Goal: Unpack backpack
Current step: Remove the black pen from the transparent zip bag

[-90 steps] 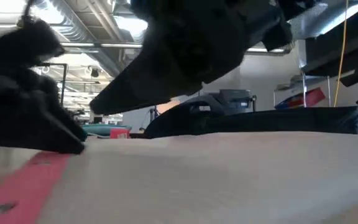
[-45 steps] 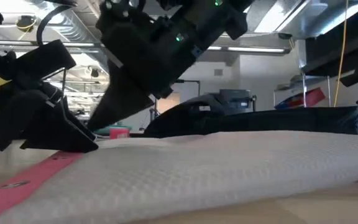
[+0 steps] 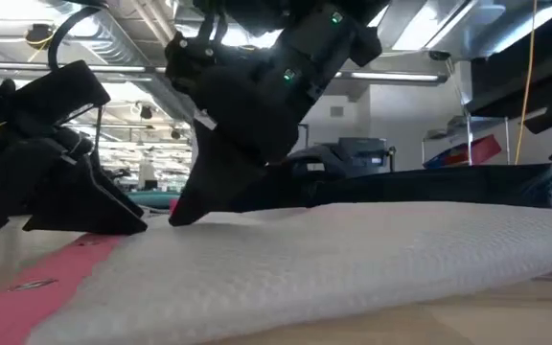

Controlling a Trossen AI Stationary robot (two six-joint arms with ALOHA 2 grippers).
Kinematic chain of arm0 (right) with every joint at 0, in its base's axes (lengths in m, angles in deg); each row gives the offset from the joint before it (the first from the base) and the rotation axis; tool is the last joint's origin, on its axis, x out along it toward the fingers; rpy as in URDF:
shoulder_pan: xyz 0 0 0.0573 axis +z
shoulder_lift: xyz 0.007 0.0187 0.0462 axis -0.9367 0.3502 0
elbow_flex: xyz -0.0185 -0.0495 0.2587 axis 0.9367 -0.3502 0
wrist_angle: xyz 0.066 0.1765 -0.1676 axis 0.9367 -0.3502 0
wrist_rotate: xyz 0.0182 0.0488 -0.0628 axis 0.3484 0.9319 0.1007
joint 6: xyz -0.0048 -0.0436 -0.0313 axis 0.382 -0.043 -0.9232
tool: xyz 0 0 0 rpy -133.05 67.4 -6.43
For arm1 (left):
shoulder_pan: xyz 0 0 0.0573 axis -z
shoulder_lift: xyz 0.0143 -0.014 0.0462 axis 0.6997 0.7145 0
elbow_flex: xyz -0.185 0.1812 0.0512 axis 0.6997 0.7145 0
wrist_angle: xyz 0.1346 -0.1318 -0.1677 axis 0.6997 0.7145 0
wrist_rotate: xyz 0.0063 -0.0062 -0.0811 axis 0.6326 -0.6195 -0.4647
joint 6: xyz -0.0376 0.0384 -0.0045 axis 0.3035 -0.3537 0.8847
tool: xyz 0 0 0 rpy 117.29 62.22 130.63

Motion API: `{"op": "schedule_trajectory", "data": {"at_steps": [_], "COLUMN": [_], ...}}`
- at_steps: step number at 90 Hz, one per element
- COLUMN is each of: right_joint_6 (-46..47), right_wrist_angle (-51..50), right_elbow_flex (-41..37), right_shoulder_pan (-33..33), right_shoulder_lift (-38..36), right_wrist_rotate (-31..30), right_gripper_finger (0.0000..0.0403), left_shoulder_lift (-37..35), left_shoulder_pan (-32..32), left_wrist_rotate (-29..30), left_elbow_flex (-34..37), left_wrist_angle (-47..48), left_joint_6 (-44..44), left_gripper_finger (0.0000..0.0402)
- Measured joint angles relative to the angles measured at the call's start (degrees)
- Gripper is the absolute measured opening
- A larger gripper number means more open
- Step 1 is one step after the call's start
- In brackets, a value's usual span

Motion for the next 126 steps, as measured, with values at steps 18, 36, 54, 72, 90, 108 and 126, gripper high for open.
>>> {"op": "schedule_trajectory", "data": {"at_steps": [18,36,54,72,90,108,126], "right_joint_6": [-0.40,-1.55,-1.99,-3.97,-4.74,-4.74,-4.54], "right_wrist_angle": [2.26,4.86,3.41,-0.24,-3.67,-3.34,-3.67], "right_elbow_flex": [-0.03,-0.04,0.22,0.41,1.45,1.38,1.33], "right_shoulder_pan": [0.00,-0.20,-0.37,-0.33,-0.36,-0.37,-0.39], "right_shoulder_lift": [0.00,1.75,2.51,1.52,1.49,1.49,1.46], "right_wrist_rotate": [0.34,1.38,0.62,0.30,-0.61,-0.61,-0.62], "right_gripper_finger": [0.0165,0.0165,0.0165,0.0165,0.0165,0.0165,0.0165], "left_shoulder_lift": [0.00,0.07,0.09,0.07,0.07,0.07,-1.69], "left_shoulder_pan": [0.00,0.00,0.17,0.31,0.66,0.63,0.81], "left_wrist_rotate": [0.15,0.31,0.30,0.01,0.00,0.34,-4.65], "left_elbow_flex": [0.00,0.04,0.00,-0.07,-0.07,0.04,-2.71], "left_wrist_angle": [-0.10,-0.89,-1.34,-1.65,-1.52,-2.92,-16.05], "left_joint_6": [0.04,-0.21,-0.33,-0.34,-0.32,-0.44,-6.89], "left_gripper_finger": [0.0239,0.0239,0.0239,0.0239,0.0239,0.0239,0.0239]}}
